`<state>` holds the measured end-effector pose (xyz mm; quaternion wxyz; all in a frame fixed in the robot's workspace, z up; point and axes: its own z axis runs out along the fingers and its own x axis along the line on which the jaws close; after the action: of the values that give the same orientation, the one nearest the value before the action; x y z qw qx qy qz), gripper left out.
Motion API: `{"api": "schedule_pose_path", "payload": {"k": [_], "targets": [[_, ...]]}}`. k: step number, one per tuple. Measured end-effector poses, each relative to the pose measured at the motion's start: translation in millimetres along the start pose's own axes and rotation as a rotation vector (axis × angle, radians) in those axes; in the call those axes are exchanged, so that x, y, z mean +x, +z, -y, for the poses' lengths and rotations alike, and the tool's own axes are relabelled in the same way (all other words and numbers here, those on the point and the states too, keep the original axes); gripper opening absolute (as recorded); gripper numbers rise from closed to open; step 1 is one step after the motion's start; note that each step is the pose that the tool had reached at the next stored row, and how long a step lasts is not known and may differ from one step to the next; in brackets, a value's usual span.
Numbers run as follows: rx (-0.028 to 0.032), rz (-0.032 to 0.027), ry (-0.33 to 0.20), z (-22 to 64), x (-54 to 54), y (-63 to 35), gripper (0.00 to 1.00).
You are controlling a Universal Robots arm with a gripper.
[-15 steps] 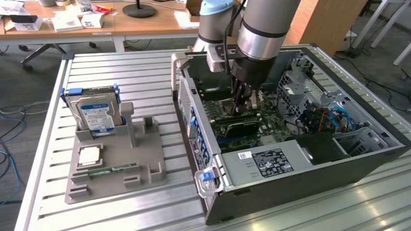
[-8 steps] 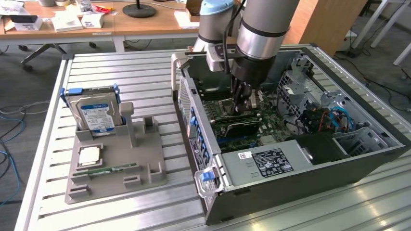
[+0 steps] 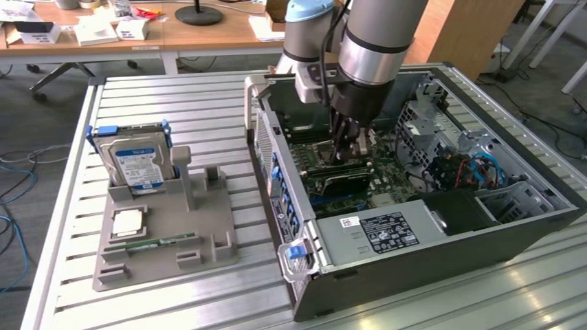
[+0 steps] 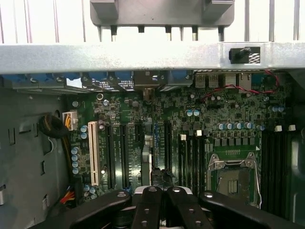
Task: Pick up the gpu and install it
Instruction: 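Press down on the gpu until it lock into place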
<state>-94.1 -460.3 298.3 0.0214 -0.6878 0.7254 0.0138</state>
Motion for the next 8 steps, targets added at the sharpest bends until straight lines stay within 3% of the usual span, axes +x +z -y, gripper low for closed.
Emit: {"api": "schedule_pose_path", "payload": {"k": [8], "targets": [[-0.0005,-0.0001,-0.009,0.1,0.1,2.0,0.11]]}}
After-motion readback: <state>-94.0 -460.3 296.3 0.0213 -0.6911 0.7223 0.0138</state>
